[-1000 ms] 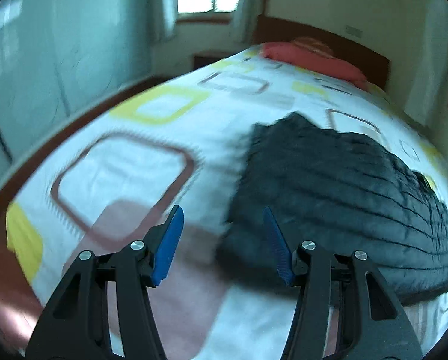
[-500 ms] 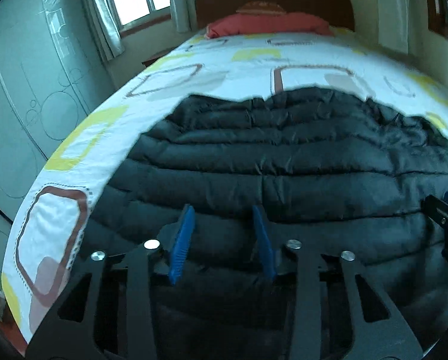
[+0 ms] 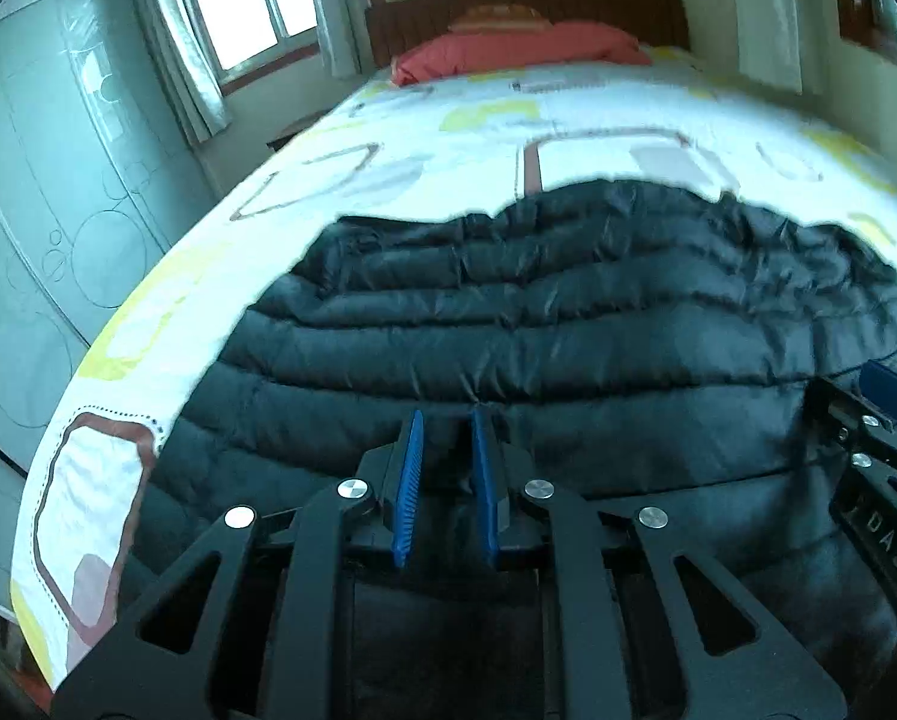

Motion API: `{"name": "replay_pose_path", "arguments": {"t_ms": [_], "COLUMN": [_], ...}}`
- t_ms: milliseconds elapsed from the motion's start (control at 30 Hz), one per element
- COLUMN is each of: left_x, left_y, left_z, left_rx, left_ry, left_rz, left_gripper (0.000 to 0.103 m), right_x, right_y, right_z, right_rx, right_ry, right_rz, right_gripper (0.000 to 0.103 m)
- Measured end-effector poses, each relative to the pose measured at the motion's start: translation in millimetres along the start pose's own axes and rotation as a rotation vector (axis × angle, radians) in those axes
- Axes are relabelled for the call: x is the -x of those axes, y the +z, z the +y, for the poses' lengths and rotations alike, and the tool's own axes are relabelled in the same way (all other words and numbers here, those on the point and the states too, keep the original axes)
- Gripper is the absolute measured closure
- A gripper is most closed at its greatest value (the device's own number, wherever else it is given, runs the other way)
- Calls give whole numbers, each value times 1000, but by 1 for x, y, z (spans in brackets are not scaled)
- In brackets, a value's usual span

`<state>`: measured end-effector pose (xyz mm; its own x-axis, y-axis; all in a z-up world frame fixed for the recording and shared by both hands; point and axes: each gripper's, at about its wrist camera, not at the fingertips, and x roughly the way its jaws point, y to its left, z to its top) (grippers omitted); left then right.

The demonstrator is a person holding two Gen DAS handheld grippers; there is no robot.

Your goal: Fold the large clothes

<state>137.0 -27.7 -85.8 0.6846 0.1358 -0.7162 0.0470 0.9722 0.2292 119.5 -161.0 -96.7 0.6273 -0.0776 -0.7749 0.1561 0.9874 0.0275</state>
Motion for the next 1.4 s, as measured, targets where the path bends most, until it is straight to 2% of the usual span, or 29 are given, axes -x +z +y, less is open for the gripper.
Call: {"name": "replay_pose_path", "arguments": {"t_ms": [67,133,200,267,333,600,833,933,1000,1033,1067,1133,1200,1233,1267,1367,1400], "left_x": [-10,-6,-2,-2,-4,-9,-3,5,12,15,18,23,24,22,18,2,-10], "left_y": [-4,-7,-9,-11,-13,-24,-25,-26,-25,-24,-24,-23,-23,-23,-25,-33,-38], "left_z": [-5,-11,-10,-7,-8,-14,-9,-1,9,18,28,58,89,110,132,176,191], "left_rx": [-24,-56,-49,-37,-35,-52,-42,-44,-19,3,29,117,223,305,396,599,666], "left_ry": [12,32,19,1,3,35,8,-12,-21,-24,-29,-31,-49,-78,-110,-208,-269], "left_rz": [6,-10,-14,-15,-20,-62,-62,-62,-55,-51,-48,-42,-36,-38,-34,-2,28], "left_gripper": [87,91,92,92,92,92,92,88,72,61,54,48,37,29,26,20,20], "right_x": [-10,-1,16,22,10,1,3,3,3,3,4,4,4,3,4,4,4], "right_y": [-4,-3,-4,-10,-21,-35,-37,-37,-38,-37,-37,-37,-37,-37,-37,-37,-37], "right_z": [3,7,7,10,13,16,18,17,17,17,17,17,16,16,16,16,16], "right_rx": [19,39,31,44,62,66,73,70,68,68,68,68,67,67,66,64,63], "right_ry": [-16,-35,-15,-32,-42,-58,-69,-66,-64,-65,-66,-67,-65,-64,-64,-61,-60], "right_rz": [-1,-6,-35,-50,-24,-77,-90,-93,-95,-96,-97,-100,-100,-100,-101,-101,-102], "right_gripper": [61,61,61,61,61,61,61,61,61,61,61,61,61,61,61,61,61]}}
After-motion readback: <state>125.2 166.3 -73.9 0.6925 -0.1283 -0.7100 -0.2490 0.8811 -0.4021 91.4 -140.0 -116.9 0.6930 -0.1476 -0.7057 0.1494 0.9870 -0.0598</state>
